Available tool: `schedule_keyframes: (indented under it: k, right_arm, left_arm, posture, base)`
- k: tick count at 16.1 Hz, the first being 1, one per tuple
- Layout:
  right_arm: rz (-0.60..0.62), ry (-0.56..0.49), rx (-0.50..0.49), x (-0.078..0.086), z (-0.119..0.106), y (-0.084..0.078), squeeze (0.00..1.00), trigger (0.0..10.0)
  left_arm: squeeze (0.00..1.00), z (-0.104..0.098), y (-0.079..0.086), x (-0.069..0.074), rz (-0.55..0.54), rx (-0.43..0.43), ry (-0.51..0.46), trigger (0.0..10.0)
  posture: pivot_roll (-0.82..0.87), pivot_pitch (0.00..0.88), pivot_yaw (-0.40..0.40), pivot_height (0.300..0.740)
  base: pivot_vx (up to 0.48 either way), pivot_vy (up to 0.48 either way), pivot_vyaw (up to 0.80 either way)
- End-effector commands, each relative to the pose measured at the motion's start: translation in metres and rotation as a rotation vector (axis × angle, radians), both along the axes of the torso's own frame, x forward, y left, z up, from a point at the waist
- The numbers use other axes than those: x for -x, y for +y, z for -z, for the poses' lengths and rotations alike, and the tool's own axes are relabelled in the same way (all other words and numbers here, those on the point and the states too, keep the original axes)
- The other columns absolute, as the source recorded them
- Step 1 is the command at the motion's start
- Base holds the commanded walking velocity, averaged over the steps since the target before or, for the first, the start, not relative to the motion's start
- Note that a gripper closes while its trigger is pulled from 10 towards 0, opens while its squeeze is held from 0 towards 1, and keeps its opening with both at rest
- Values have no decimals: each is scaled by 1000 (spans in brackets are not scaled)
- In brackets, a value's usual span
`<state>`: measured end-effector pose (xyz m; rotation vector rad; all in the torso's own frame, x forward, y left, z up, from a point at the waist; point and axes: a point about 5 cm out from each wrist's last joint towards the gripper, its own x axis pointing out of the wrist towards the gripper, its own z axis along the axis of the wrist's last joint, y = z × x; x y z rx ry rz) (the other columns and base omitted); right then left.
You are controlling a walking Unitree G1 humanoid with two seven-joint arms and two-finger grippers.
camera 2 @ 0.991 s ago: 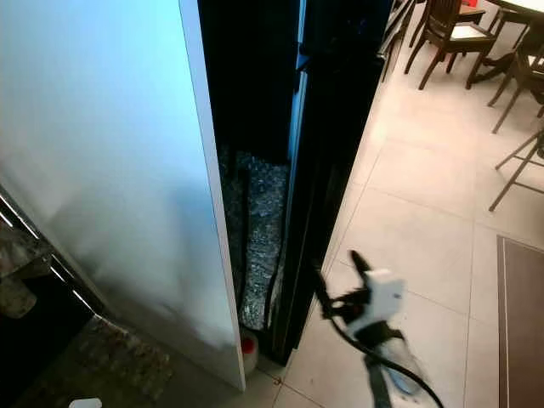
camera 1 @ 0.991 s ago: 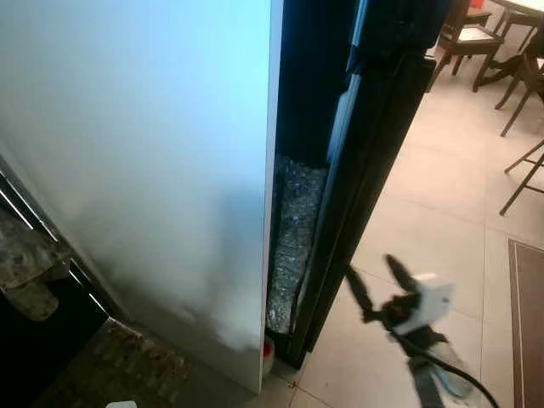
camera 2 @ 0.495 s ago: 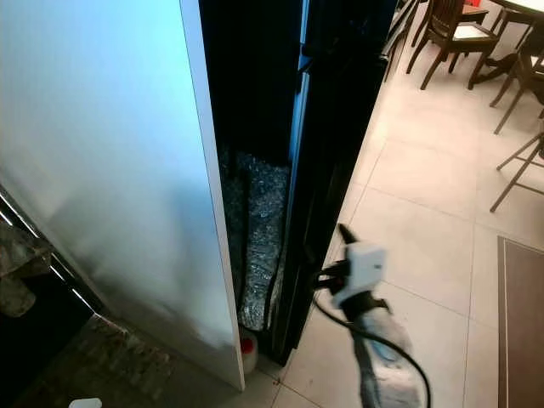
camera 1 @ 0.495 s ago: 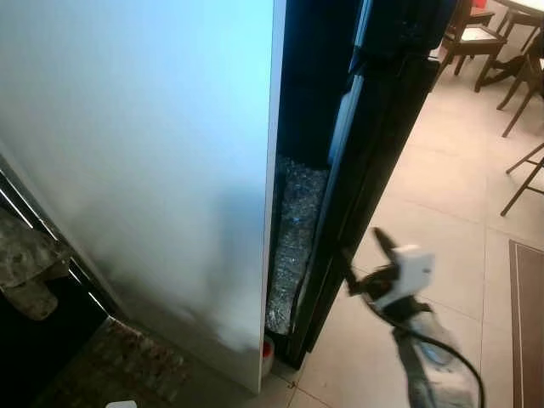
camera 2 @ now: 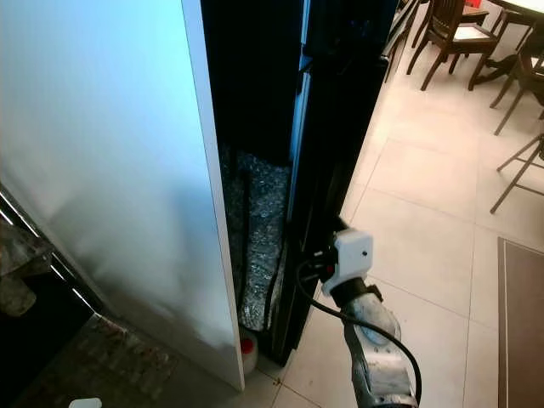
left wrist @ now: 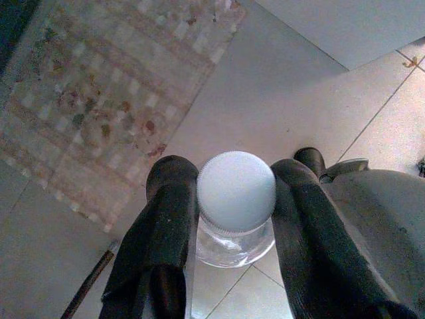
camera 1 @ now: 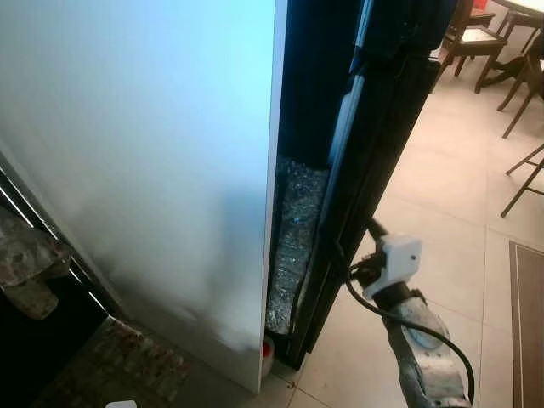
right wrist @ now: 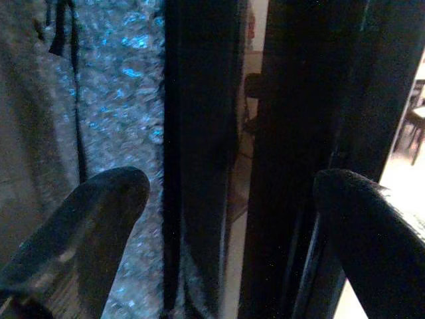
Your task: Restocking fridge
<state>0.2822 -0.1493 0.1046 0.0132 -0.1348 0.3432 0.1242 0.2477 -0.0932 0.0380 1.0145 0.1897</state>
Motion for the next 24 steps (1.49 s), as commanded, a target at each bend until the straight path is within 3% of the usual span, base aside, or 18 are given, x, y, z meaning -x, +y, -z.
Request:
schedule_keyframes:
  k: [1,6,16,21,23,24]
  right_arm:
    - [16,-4,1,-2,0,1,0,10000]
    - [39,-29,-2,-7,-2,11,0,10000]
    - [308,-37,26,-8,3,-32,0,10000]
    - [568,-55,87,11,8,-75,0,10000]
    - [628,-55,109,18,11,-84,0,10000]
    - [752,-32,133,33,20,-102,0,10000]
  left_arm:
    - [0,2,-1,4,1,1,18,10000]
    - [0,2,-1,4,2,2,19,10000]
    - [0,2,-2,5,5,6,22,10000]
    - [0,2,-1,5,9,5,24,10000]
    - [0,2,-1,5,9,5,24,10000]
    - [0,2,-1,5,10,6,25,10000]
  posture:
    - [-118,0,35,740]
    - [-118,0,34,740]
    - [-118,0,30,740]
    - [-124,0,34,740]
    - [-124,0,34,740]
    - [-127,0,35,740]
  base:
    - [0,0,0]
    - [0,0,0]
    - [0,0,0]
    - [0,0,0]
    - [0,0,0]
    - [0,0,0]
